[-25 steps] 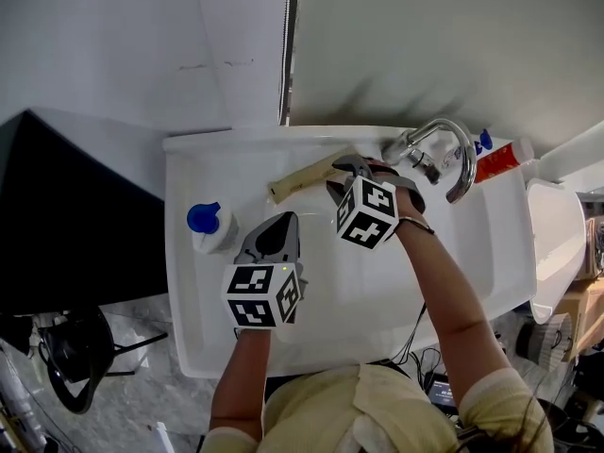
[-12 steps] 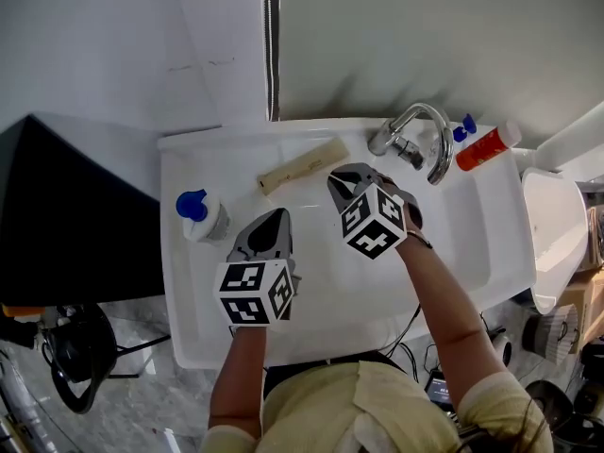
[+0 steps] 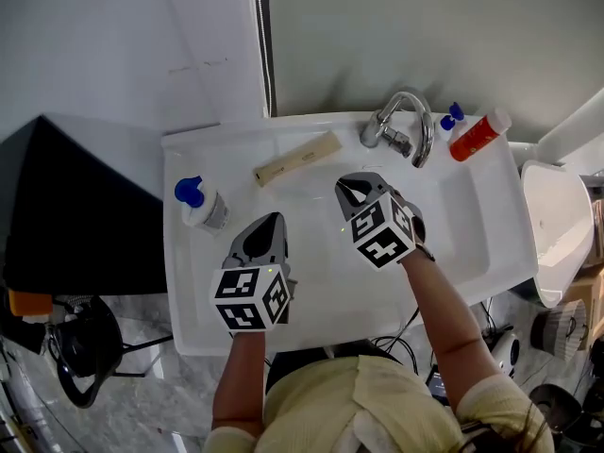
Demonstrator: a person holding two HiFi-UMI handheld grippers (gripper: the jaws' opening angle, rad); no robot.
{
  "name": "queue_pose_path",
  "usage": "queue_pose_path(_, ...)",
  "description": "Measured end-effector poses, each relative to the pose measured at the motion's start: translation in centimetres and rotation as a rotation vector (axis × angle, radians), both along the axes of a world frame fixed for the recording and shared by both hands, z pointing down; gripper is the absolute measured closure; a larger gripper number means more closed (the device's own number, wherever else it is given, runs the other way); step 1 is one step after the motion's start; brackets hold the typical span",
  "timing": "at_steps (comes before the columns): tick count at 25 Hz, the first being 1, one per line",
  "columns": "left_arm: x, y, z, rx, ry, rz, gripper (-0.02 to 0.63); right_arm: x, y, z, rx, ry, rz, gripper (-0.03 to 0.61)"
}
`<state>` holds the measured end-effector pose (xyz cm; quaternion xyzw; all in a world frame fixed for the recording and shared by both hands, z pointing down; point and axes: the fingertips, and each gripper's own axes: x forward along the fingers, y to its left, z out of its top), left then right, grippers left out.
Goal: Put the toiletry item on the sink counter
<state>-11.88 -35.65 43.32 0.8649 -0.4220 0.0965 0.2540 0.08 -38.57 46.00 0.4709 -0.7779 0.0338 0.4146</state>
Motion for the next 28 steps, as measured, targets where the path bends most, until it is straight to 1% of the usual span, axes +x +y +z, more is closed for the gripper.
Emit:
queue_pose_path(12,-1.3,2.5,-1.3,0.017,-0.012,-0.043,0.574,0.8,4.2,-2.5,0.031,-0.192,0.089,0.549)
queue_pose_path(20,-0.9,4.3,-1.9,0.036,-0.031,-0.044,0.574,1.6,6.6,-3.3,0.05,-0.261,0.129,0.551)
queue_pose_path(23,-1.0,4.8,-2.0,0.039,-0.038,-0.053,0.574,1.9,7.2,-3.6,0.058,-0.325,0.153,0.551)
queue_pose_path(28,-1.3,5.3,-2.3,0.048,-0.049,-0.063,0.574,2.1,8.0,-3.4,0.038,-0.43,0.2,0.551)
